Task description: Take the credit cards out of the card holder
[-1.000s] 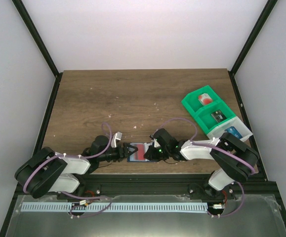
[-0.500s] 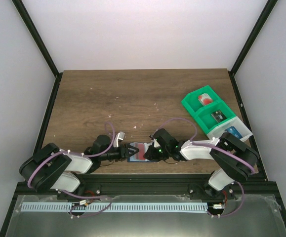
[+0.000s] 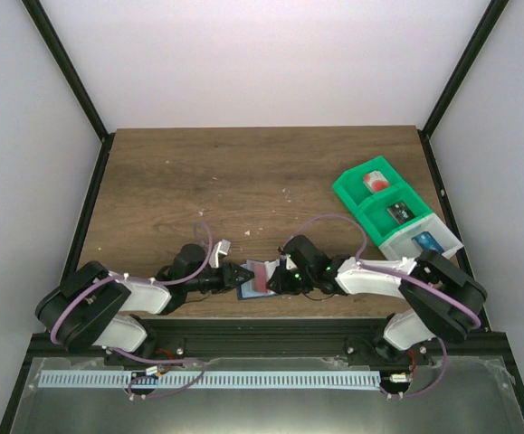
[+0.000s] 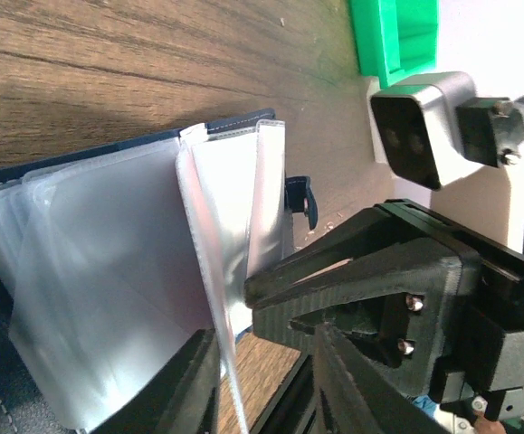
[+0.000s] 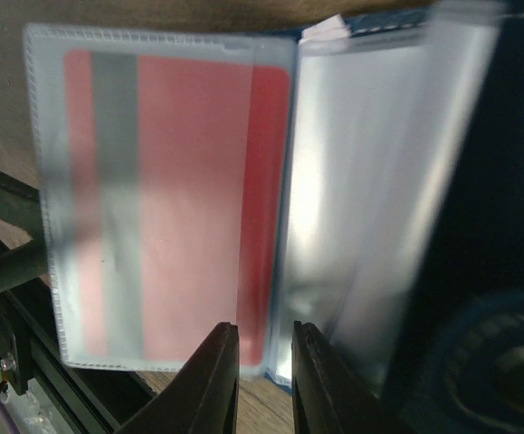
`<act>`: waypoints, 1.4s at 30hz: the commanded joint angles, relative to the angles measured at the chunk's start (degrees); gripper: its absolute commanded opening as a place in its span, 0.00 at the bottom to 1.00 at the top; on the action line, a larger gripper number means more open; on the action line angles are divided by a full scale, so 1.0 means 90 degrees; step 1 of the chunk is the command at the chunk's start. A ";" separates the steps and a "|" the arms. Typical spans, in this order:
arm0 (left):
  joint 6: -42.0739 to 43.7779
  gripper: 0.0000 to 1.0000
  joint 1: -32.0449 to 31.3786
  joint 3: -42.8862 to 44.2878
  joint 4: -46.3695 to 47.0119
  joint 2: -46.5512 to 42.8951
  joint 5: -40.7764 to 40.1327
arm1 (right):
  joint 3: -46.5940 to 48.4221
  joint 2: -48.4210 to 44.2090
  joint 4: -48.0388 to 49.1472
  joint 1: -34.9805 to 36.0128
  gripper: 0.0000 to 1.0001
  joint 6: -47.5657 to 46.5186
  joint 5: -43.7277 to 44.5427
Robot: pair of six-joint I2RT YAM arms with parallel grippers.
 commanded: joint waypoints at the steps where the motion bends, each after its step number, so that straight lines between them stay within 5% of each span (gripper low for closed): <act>1: 0.0120 0.36 -0.0035 0.0184 0.0050 0.0035 0.0052 | 0.0036 -0.0532 -0.0570 0.0033 0.19 -0.0091 0.0675; 12: -0.0133 0.41 -0.0333 0.0416 0.0623 0.0488 0.0199 | -0.0042 -0.0862 -0.1007 -0.0019 0.20 -0.0342 0.1713; 29: -0.0484 0.45 -0.0645 0.0565 0.1393 0.0991 0.0296 | -0.1060 -0.0673 0.0596 -0.0009 0.17 0.0059 0.0681; 42: 0.0211 0.51 -0.0653 0.0633 -0.0195 0.0101 -0.0444 | -0.0782 -0.2524 -0.0927 -0.0006 0.20 0.0165 0.1390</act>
